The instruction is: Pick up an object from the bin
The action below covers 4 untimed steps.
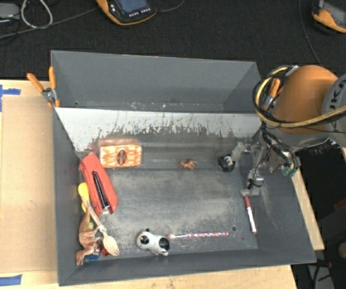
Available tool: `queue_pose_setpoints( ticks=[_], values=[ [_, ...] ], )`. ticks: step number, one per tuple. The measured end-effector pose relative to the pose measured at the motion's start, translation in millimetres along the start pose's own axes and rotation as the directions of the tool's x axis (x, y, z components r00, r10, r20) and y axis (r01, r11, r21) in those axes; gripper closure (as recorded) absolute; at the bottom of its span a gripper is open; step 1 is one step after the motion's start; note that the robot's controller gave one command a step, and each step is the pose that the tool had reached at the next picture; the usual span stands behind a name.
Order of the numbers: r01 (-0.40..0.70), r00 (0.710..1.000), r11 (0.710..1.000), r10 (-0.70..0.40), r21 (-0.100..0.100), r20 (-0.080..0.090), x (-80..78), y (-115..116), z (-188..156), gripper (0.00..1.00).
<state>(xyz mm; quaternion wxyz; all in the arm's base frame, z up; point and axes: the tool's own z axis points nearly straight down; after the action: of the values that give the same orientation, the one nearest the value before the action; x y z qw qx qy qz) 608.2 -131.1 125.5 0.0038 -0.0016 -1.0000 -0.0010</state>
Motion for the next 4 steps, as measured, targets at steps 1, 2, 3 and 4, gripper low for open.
queue_pose_setpoints(
  ticks=[1,2,3,4],
  values=[
    [0.004,1.000,1.000,-0.004,0.001,0.007,-1.8,0.7,-5.1,0.00],
    [0.150,0.989,0.989,-0.150,0.000,0.003,61.8,80.3,53.9,0.00],
    [-0.186,0.982,0.983,0.186,-0.001,0.014,11.1,28.8,15.3,0.00],
    [0.000,1.000,1.000,0.000,-0.005,-0.004,77.6,99.1,22.9,0.00]
  ],
)
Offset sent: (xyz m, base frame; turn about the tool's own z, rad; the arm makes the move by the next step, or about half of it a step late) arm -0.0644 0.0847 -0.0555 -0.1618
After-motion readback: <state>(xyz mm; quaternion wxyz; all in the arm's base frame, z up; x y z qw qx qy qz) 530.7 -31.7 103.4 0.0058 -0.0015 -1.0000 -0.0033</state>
